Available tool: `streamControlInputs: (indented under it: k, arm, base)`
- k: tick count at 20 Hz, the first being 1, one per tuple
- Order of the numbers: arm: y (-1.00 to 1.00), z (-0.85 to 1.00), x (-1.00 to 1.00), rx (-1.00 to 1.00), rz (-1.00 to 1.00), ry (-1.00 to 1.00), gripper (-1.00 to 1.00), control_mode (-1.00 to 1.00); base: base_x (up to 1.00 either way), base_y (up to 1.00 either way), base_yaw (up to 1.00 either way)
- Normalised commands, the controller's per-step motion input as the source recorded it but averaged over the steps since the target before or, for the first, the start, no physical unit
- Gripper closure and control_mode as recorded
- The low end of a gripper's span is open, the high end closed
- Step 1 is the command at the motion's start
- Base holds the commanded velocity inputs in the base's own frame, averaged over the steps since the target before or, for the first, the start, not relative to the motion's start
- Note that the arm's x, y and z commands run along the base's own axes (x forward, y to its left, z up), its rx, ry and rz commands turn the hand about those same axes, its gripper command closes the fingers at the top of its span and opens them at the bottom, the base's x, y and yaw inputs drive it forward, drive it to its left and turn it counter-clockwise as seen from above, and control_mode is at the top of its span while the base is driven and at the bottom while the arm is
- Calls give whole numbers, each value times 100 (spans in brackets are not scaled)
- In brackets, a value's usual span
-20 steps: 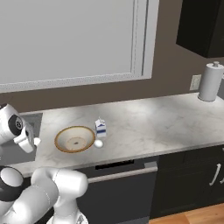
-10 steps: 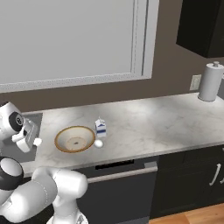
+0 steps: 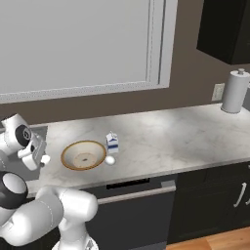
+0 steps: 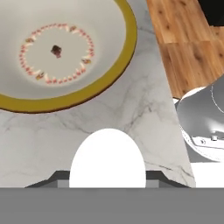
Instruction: Gather the eggs and milk located in the vicinity of the sink area and place them right next to the bowl.
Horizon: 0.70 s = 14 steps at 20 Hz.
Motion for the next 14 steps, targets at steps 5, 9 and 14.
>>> streamControlInputs:
  k: [5, 9, 14]
  arm:
    - [-20, -1, 0, 1, 15, 0, 100, -100]
    - [-3, -16, 0, 0, 7, 0, 100, -100]
    - [0, -45, 1, 0, 0, 1, 100, -100]
  base:
    - [0, 0, 0]
    - [0, 0, 0]
    - [0, 0, 0]
